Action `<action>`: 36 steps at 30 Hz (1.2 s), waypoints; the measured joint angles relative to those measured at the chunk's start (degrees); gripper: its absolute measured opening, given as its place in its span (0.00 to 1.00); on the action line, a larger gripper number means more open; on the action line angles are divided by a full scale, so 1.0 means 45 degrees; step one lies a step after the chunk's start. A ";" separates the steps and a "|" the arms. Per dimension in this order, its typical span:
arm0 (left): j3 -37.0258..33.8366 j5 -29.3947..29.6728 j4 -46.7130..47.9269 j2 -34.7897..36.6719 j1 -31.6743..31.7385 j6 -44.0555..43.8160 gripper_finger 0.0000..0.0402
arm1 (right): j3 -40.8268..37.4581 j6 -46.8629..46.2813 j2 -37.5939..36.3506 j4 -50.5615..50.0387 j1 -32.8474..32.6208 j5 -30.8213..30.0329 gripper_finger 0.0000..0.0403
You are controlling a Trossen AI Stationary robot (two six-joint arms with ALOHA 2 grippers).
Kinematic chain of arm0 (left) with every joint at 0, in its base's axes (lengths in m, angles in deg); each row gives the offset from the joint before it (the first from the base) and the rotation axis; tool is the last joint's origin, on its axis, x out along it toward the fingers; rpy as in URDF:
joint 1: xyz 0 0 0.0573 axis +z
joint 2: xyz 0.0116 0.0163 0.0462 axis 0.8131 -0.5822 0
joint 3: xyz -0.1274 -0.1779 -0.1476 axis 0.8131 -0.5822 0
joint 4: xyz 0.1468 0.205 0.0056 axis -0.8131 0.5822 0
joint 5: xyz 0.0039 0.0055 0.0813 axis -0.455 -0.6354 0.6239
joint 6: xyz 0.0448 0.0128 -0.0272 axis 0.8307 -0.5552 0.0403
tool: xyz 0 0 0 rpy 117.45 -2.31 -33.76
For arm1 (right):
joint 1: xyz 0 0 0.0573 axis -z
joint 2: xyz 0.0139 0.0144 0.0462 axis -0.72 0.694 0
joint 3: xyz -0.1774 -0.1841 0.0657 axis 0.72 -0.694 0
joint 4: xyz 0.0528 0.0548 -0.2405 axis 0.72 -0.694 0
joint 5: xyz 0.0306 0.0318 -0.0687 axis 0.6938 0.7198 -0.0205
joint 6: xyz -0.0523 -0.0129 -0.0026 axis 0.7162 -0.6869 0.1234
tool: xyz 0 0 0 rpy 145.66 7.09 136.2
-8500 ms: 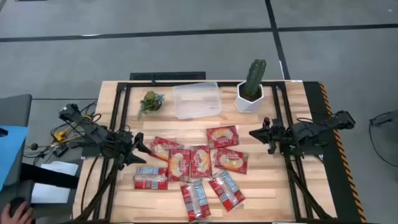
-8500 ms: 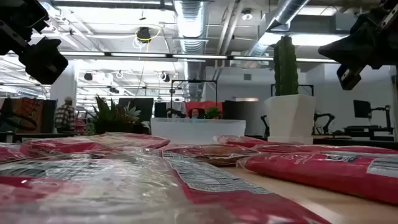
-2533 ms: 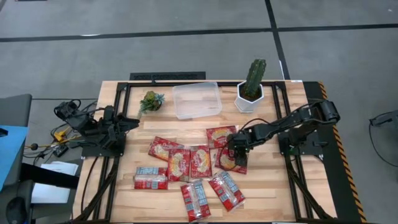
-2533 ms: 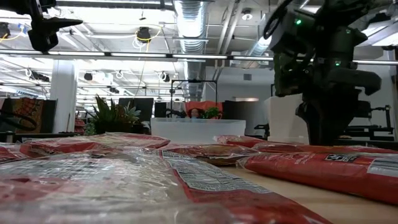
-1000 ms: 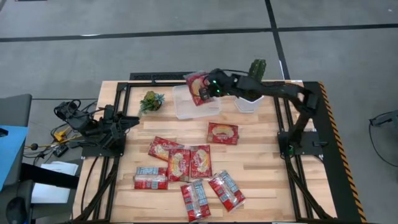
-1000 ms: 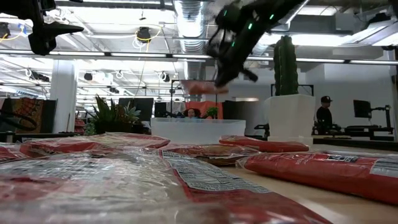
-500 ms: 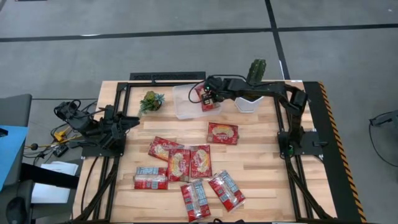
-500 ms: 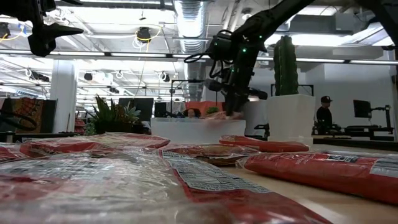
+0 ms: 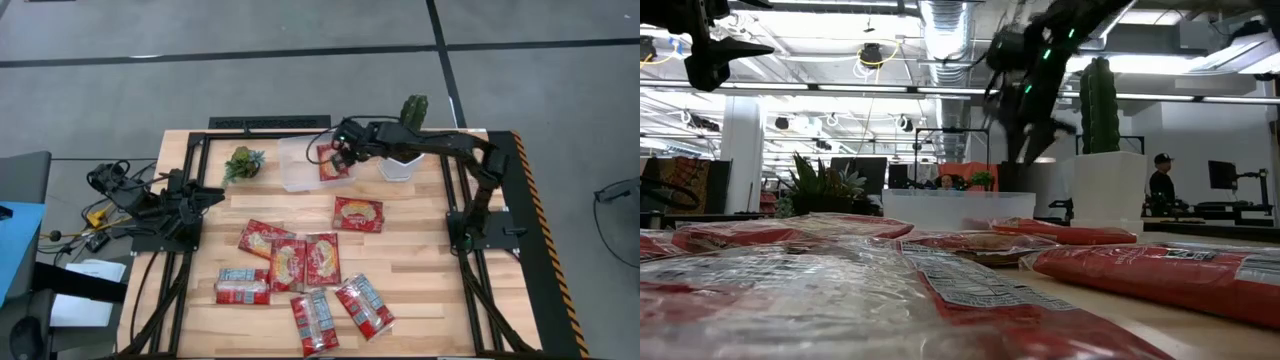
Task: Sort popcorn bags into baskets
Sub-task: Put the red popcorn bag into the transparent bin
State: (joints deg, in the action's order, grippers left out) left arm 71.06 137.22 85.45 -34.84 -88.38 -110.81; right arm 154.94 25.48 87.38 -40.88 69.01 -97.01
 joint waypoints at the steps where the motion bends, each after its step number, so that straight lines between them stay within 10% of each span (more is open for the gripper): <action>1: -0.0002 -0.0005 0.0005 0.0001 0.0001 0.0000 0.62 | 0.0000 0.0426 -0.0323 -0.0468 -0.0275 0.0177 0.49; 11: -0.0005 -0.0095 0.0004 0.0002 0.0001 -0.0113 0.62 | -0.1444 0.3826 -0.1467 -0.2512 -0.3212 0.0658 0.57; 36: -0.0005 -0.0039 0.1053 0.0001 -0.0004 -0.1234 0.62 | -0.7042 0.6860 -0.1339 0.3068 -0.1680 0.2523 0.59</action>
State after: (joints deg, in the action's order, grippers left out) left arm 71.04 137.04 90.18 -34.83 -88.39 -116.37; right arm 123.25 56.35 81.35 -27.07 61.45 -85.65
